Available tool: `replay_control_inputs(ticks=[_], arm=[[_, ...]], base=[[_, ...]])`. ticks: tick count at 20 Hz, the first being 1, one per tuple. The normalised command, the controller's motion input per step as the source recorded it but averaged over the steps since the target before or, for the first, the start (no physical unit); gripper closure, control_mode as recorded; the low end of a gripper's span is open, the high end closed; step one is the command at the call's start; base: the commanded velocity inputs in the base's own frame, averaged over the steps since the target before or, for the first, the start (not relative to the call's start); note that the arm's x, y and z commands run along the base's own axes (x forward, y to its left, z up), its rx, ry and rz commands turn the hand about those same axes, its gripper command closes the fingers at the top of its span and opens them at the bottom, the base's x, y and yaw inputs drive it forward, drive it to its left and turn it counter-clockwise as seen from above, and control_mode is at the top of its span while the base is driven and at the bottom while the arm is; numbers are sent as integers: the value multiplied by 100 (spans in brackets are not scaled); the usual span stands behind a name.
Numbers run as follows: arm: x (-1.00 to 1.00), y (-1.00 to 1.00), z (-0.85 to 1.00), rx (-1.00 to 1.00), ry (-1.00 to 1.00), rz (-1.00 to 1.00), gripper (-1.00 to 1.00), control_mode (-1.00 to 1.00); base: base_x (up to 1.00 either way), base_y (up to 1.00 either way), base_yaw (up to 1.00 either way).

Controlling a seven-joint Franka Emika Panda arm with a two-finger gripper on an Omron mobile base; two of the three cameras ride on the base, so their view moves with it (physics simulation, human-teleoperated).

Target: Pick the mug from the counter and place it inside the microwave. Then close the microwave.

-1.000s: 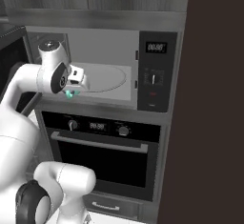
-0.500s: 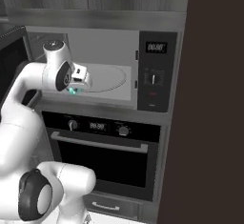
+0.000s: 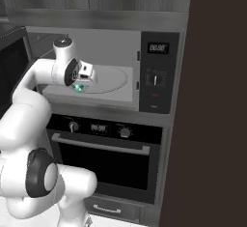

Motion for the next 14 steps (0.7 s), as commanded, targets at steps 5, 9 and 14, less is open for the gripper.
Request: replay_control_inputs(ticks=[5,9,14], arm=[[59,0,0,0,8,0,100,-100],[54,0,0,0,10,0,100,-100],[38,0,0,0,2,0,100,-100]], base=[[0,0,0],[0,0,0],[0,0,0]])
